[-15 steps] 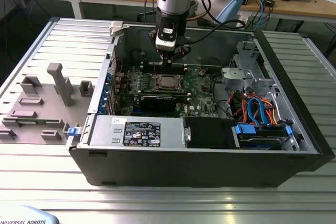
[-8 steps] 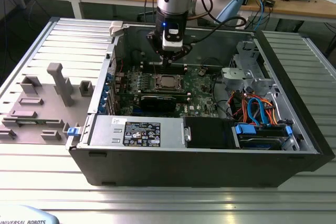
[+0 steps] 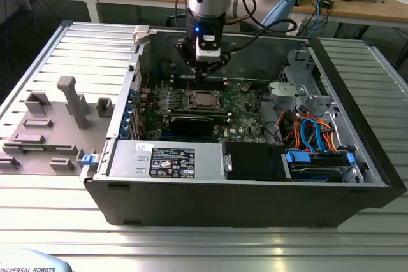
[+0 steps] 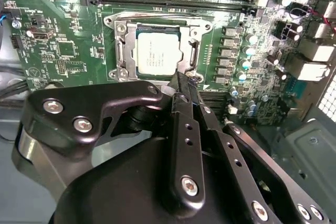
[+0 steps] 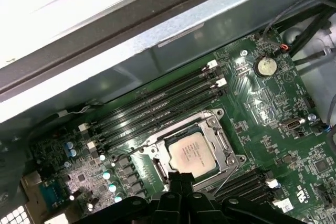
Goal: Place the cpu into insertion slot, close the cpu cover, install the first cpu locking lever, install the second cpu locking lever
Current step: 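Install the first cpu locking lever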
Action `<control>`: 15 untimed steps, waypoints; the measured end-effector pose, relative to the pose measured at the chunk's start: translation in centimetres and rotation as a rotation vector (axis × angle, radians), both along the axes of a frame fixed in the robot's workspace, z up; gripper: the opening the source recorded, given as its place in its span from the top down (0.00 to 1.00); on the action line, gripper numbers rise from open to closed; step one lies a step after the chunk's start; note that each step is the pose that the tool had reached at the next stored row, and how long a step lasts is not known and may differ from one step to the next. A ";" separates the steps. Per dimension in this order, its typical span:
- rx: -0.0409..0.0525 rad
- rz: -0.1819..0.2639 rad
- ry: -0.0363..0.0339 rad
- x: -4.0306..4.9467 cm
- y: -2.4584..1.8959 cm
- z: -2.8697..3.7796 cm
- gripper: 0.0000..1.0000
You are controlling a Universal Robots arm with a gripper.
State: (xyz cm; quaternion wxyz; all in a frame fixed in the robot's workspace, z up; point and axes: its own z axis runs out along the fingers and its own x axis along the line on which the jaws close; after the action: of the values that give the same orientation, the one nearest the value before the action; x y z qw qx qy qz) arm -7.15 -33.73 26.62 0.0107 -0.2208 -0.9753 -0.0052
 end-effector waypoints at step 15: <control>-0.0034 0.243 -0.0290 -0.07 0.00 -0.14 0.89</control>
State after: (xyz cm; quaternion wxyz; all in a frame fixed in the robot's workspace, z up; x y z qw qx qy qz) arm -7.22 -33.73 26.48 -0.0033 -0.1009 -0.9949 -0.0054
